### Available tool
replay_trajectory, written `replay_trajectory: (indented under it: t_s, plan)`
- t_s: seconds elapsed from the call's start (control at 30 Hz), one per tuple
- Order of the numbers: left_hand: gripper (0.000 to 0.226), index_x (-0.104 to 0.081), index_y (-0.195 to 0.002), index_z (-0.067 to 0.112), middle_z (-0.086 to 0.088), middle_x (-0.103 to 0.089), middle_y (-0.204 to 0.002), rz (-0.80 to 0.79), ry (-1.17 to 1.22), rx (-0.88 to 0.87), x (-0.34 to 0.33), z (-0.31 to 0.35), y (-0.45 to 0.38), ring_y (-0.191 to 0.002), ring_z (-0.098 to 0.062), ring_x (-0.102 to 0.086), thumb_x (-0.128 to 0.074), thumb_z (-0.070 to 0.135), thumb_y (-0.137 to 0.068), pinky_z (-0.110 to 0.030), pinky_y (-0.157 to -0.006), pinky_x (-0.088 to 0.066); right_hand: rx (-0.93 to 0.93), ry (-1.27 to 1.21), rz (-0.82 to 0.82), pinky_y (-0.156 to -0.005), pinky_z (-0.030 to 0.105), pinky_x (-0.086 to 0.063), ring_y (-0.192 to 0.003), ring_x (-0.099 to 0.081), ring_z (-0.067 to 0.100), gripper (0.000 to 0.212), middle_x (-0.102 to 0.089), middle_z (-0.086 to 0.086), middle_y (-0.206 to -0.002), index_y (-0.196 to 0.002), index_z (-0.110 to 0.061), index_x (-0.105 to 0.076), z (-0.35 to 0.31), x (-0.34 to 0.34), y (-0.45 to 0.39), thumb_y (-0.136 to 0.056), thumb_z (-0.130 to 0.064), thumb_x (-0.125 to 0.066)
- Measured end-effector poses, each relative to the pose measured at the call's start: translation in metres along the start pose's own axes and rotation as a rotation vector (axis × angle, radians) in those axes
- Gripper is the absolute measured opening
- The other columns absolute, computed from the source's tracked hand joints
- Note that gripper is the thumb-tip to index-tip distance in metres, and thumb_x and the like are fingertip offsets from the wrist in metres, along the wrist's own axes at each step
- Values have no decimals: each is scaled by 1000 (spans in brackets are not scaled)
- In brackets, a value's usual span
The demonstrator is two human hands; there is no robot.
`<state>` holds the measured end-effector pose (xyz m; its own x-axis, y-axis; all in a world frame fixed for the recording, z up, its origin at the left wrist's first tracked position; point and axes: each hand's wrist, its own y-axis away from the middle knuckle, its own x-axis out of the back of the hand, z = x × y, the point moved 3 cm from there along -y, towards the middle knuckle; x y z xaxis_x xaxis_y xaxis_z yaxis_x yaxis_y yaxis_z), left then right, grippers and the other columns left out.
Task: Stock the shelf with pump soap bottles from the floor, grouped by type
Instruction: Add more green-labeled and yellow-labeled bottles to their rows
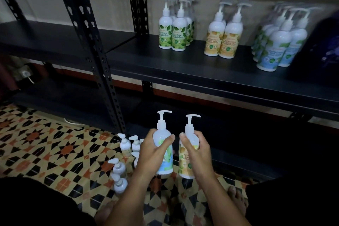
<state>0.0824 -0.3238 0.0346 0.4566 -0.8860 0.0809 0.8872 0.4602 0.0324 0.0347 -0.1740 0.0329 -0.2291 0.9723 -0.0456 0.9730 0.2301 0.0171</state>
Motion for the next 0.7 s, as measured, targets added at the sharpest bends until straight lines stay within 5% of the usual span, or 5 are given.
replay_trajectory:
  t_s: [0.1, 0.27, 0.43, 0.53, 0.7]
  plan:
    - [27, -64, -98, 22, 6, -71, -86, -3, -64, -92, -8, 20, -2, -84, -14, -70, -76, 44, -88, -38, -78, -58, 85, 23, 40, -80, 29, -57, -90, -72, 11, 22, -75, -6, -96, -106, -27, -68, -18, 1, -1, -90, -39, -76]
    - [17, -65, -96, 21, 5, -71, -83, 9, -52, -224, -20, 65, -9, -76, -12, -69, -80, 27, -89, -22, -66, -53, 185, -19, 96, -80, 41, -61, -87, -73, 20, 16, -75, 0, -92, -104, -24, -68, -53, 6, -9, -92, -32, -76]
    - [18, -65, -95, 21, 5, -72, -81, -25, 2, -312, -32, 115, -25, -74, -13, -70, -81, 28, -89, -24, -65, -56, 283, -20, 139, -77, 48, -62, -85, -73, 25, 27, -74, 2, -90, -98, -29, -66, -101, 16, -25, -83, -50, -74]
    - [22, -65, -95, 22, 6, -73, -83, -41, 17, -374, -39, 144, -36, -75, -11, -71, -83, 32, -87, -23, -66, -56, 368, -13, 164, -72, 41, -59, -78, -70, 20, 24, -72, 0, -84, -97, -27, -66, -128, 23, -35, -85, -46, -74]
    - [41, -64, -100, 24, -1, -75, -87, -69, 23, -448, -49, 186, -59, -82, -25, -74, -81, 52, -75, -49, -79, -61, 497, 6, 194, -73, 34, -54, -76, -65, 11, 19, -70, -2, -83, -98, -28, -65, -168, 35, -51, -89, -42, -74]
